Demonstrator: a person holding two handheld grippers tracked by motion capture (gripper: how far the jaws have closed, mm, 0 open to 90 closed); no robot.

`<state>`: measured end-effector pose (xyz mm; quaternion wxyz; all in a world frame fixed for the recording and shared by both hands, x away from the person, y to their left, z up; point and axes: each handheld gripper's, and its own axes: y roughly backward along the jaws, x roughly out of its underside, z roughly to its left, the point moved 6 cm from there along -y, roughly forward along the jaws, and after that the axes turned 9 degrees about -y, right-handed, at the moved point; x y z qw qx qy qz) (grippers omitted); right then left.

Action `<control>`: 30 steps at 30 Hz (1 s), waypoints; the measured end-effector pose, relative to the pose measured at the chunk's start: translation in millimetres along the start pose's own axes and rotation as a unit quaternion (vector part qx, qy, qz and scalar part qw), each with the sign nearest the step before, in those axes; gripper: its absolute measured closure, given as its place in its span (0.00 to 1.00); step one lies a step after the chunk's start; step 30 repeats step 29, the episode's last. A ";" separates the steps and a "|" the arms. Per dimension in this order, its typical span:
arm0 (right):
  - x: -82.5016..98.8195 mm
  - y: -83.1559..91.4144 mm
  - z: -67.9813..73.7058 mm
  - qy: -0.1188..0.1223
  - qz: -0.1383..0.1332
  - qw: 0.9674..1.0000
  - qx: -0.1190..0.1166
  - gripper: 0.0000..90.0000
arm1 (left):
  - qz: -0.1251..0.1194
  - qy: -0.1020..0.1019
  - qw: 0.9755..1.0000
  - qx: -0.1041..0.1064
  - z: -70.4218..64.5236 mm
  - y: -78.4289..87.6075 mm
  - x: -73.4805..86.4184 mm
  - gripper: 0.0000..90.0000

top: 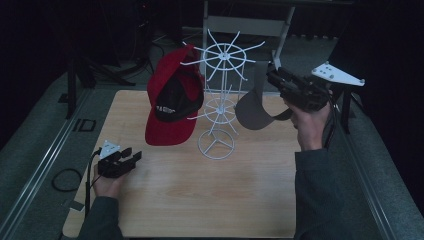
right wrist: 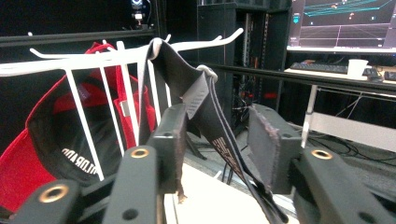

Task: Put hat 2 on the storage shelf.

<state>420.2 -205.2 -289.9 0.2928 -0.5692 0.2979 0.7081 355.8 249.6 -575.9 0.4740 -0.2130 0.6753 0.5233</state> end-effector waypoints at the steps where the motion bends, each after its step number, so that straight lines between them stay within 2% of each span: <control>1: 0.0 0.0 0.0 0.000 0.000 1.000 0.000 0.62 | 0.000 0.000 1.000 0.000 0.0 0.0 0.0 0.59; 4: -2.5 6.0 -1.8 -0.002 -0.007 1.000 -0.002 0.57 | 0.000 0.000 1.000 0.000 0.0 0.0 0.0 0.59; 11: -5.2 14.7 -0.4 0.008 -0.011 1.000 -0.004 0.51 | 0.001 -0.001 1.000 0.001 -0.5 -0.4 -0.1 0.59; 19: -10.5 26.6 1.4 0.006 -0.026 1.000 -0.012 0.50 | 0.001 -0.001 1.000 0.001 -0.9 -0.6 -0.2 0.59; 30: -12.3 30.3 0.4 0.009 -0.029 0.999 -0.011 0.51 | 0.001 -0.001 1.000 0.000 -0.8 -1.1 -0.2 0.59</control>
